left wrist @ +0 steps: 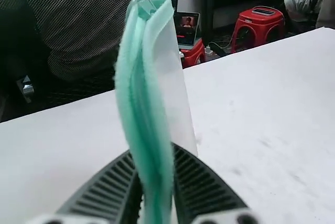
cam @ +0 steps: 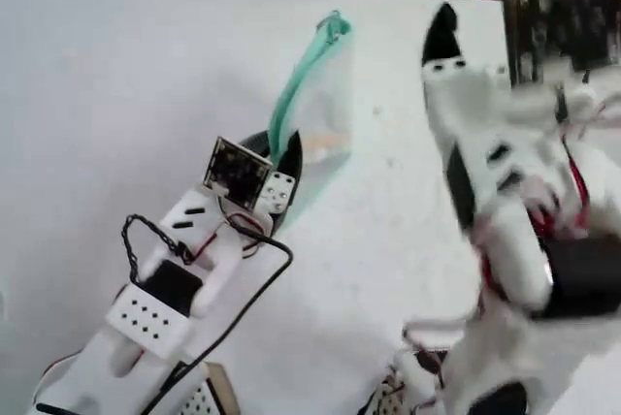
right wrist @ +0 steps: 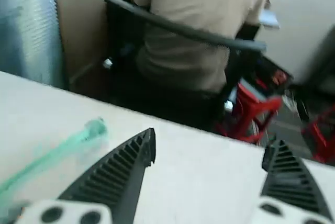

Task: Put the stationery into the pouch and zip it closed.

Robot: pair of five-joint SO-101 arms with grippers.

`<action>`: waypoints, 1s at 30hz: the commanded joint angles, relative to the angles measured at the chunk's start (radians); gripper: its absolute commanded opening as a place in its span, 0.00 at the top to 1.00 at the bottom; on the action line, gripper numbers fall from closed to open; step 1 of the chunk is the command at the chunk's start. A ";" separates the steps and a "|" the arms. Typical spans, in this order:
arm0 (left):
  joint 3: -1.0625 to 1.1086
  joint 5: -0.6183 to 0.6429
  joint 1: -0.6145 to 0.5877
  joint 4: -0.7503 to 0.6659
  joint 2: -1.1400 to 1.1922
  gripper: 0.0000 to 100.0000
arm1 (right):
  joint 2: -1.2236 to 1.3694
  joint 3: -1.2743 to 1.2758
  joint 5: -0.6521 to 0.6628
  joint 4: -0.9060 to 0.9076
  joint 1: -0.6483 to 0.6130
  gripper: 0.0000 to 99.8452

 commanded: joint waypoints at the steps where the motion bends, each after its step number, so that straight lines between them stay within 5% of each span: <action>1: -0.044 -0.006 -0.085 0.008 -0.004 0.98 | 0.028 0.114 -0.061 0.035 0.171 0.67; 4: -0.110 -0.006 -0.182 0.029 0.002 0.98 | 0.053 0.296 -0.064 0.030 0.268 0.74; 9: -0.301 -0.048 -0.275 0.170 0.004 0.98 | 0.056 0.654 -0.063 -0.122 0.329 0.99; 14: -0.397 -0.255 -0.275 0.084 0.015 0.98 | 0.056 1.048 -0.068 -0.404 0.331 0.98; 20: -0.408 -0.347 -0.177 -0.117 0.206 0.98 | 0.056 1.405 -0.124 -0.802 0.309 0.98; 25: -0.543 -0.505 -0.047 -0.298 0.519 0.98 | 0.067 1.447 -0.110 -0.858 0.309 0.98; 30: -0.772 -0.706 0.070 -0.304 0.921 0.98 | 0.097 1.479 -0.109 -0.926 0.314 0.98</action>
